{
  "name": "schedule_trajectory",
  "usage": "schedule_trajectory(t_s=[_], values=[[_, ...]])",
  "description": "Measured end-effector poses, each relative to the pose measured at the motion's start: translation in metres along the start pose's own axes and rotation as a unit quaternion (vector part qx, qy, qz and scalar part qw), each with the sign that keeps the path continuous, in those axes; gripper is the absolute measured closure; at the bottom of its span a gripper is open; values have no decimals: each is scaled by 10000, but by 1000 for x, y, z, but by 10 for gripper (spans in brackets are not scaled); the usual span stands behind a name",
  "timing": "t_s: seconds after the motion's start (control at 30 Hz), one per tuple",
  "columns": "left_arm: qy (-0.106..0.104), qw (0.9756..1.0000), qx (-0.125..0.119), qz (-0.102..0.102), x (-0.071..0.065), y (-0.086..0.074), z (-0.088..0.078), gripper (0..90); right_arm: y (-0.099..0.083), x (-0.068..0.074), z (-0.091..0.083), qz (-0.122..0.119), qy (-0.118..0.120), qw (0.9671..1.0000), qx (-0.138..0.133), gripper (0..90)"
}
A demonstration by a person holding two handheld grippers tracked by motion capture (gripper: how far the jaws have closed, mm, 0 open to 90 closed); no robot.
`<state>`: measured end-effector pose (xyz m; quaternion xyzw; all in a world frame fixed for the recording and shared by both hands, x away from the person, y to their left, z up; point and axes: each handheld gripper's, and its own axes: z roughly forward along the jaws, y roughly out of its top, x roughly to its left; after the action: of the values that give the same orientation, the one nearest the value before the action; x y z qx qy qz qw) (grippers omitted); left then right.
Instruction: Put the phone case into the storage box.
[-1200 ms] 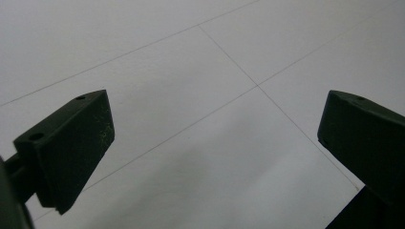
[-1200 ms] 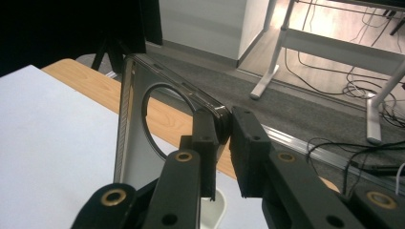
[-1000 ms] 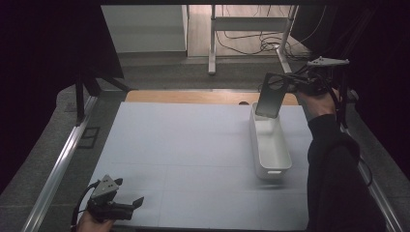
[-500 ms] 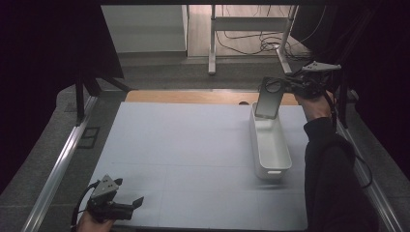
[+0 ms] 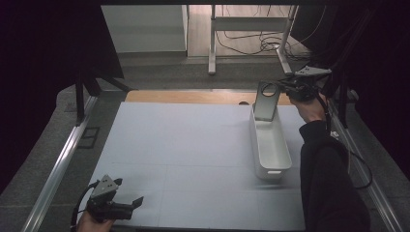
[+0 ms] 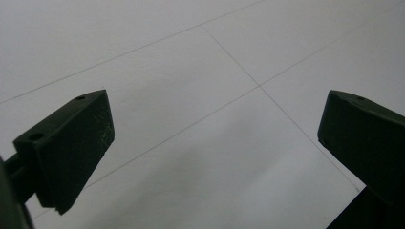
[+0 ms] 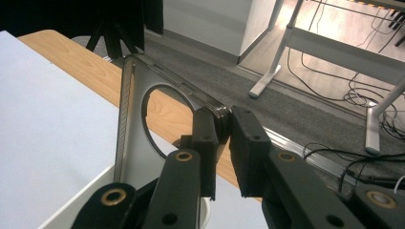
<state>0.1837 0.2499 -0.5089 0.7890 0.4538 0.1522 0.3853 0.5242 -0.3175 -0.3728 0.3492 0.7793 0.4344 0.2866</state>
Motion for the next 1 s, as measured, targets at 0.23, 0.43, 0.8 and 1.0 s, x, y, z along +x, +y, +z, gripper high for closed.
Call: schedule_trajectory(t_s=[0.23, 0.43, 0.8, 1.0], values=[[-11, 10000, -1, -24, 0, 0, 0, 0, -9, 0, 10, -34, 10, 10000, 19, 799], [-7, 10000, -9, -37, 1, 0, 0, 0, -14, -1, 14, -105, 5, 9999, 51, 799], [-15, 10000, -9, -51, 1, 0, 0, 0, -19, 1, 22, -261, 23, 9997, 35, 798], [-18, 10000, -9, -52, 1, 0, 0, 0, -22, 0, 25, -225, 53, 9997, 13, 795]])
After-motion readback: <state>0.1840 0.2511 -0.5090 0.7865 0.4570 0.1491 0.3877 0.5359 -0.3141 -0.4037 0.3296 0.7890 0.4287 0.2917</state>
